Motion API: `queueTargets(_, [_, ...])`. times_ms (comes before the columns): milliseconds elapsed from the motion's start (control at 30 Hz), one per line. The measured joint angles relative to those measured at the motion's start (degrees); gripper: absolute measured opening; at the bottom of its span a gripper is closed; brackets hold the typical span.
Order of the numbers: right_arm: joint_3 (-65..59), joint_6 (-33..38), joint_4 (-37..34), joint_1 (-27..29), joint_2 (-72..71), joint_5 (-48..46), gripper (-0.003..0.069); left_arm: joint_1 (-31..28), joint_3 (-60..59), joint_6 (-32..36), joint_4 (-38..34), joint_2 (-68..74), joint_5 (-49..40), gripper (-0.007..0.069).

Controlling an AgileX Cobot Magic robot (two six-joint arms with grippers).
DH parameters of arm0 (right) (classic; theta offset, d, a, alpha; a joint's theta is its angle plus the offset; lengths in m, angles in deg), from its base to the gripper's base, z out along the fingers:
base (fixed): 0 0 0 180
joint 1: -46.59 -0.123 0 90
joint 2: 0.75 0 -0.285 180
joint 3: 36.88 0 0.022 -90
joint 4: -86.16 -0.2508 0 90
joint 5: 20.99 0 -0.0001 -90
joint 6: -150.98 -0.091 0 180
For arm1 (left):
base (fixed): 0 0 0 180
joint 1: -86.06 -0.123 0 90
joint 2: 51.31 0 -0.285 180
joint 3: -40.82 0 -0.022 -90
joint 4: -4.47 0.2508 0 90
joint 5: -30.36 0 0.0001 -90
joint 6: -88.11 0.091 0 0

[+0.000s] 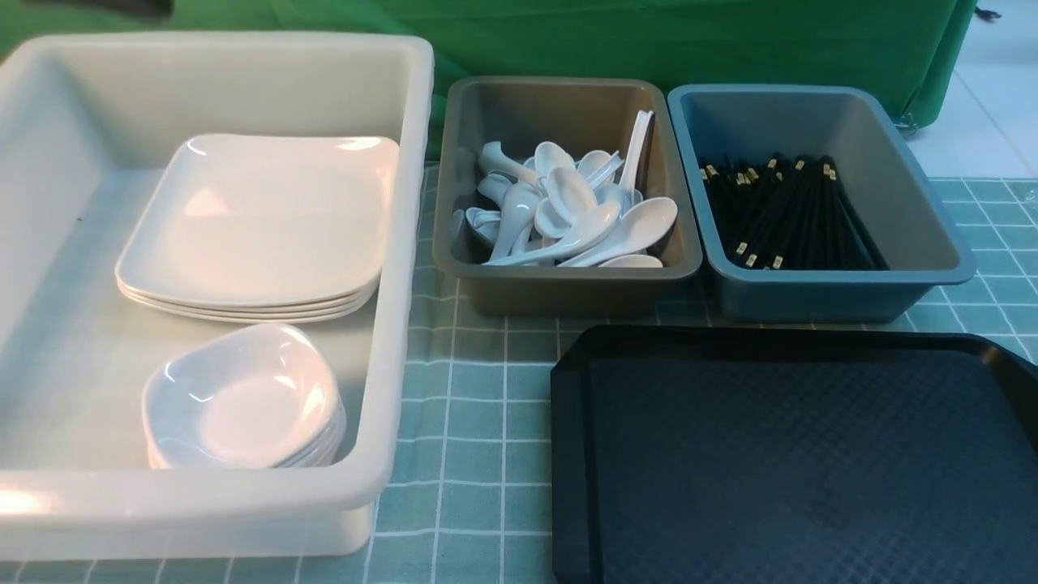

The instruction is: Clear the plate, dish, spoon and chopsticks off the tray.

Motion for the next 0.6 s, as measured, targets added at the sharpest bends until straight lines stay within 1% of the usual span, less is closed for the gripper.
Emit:
queueTargets(67, [-1.07,-1.05,0.92,-2.81,-3.75,4.22,0.0024,4.08,-1.17,0.13,-0.1,-5.84,0.0,0.0003])
queueTargets(100, [-1.78,-1.52,1.43,-3.44,-5.42,5.93,0.0023,4.87,-1.35,0.21,-0.1,-7.07,0.0,0.0002])
queueTargets(167, [-6.36,-3.53,5.37,-4.58,-13.18,12.05,0.0023,10.06,-5.12,0.63,-0.1,-15.43,0.87,0.0001])
queueTargets(233, [-11.15,-4.42,10.27,-4.84,-20.11,15.9,0.0023,13.15,-9.05,1.1,-0.1,-21.21,2.78,0.0001])
queueTargets(300, [-14.96,-5.47,13.29,-4.84,-25.46,18.41,0.0023,15.36,-14.53,1.31,-0.1,-27.16,4.49,0.0001])
queueTargets(367, [-21.1,-6.2,15.24,-4.84,-32.28,21.94,0.0023,16.62,-19.83,1.37,-0.04,-33.22,6.19,0.0001])
queueTargets(433, [-26.31,-6.89,15.68,-4.84,-37.45,25.3,0.0023,17.07,-28.21,1.42,-0.37,-40.7,8.9,0.0001])
queueTargets(467, [-27.29,-6.91,15.73,-4.84,-38.36,25.63,0.0023,17.07,-29.8,1.42,-0.37,-42.07,9.42,0.0001])
queueTargets(500, [-30.9,-7.27,15.9,-4.84,-41.47,29.1,0.0024,17.07,-37.1,1.42,-0.45,-47.5,11.85,0.0001])
queueTargets(533, [-31.72,-7.34,15.9,-4.84,-42.11,29.46,0.0025,17.07,-37.1,1.42,-0.45,-48.17,12.16,0.0001])
queueTargets(567, [-34.43,-7.39,15.9,-4.84,-43.95,32.85,0.0035,17.07,-44.42,1.42,-0.31,-54.06,14.84,0.0001])
queueTargets(600, [-35.73,-7.39,15.9,-4.84,-44.95,35.21,0.0048,17.07,-48.42,1.42,-0.17,-57.22,16.5,0.0001])
